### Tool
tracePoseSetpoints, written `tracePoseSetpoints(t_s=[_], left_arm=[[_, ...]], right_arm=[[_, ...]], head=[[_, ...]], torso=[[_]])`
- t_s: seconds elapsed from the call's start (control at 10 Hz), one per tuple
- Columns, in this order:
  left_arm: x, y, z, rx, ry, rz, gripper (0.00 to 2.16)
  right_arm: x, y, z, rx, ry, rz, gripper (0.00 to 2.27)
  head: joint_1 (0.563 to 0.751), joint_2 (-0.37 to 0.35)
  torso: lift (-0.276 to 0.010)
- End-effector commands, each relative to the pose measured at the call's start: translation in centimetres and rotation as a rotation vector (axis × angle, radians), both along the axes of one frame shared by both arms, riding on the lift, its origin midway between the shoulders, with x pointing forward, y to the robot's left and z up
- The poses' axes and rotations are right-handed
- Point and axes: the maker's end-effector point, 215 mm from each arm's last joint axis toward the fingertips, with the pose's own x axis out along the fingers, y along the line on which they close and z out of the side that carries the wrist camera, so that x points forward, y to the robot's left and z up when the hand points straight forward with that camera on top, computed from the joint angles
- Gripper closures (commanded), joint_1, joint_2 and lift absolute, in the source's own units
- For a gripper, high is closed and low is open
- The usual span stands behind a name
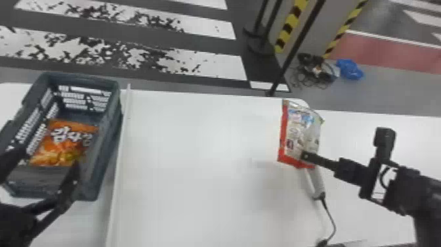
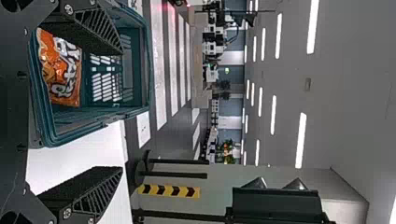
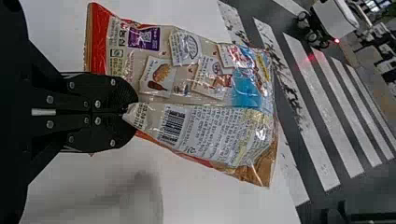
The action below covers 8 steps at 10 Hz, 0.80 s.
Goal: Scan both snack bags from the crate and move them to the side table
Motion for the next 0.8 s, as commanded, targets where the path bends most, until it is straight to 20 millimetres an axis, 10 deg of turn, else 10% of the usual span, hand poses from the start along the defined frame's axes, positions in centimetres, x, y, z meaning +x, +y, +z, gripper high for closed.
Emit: tracePoseSetpoints(t_s=[0.0, 0.7], left_arm=[[0.0, -0.1, 0.0, -0.001, 0.0, -0.002, 0.12], [0.0, -0.3, 0.2, -0.003, -0.004, -0.005, 0.12]], right_arm=[[0.0, -5.3, 1.8, -0.02, -0.029, -0.1, 2.25], [-4.6, -21.9, -2.1, -0.226, 0.077, -0.533, 2.25]], head=[[0.695, -0.332], [0.695, -0.35]], torso=[[-0.075], [-0.075]])
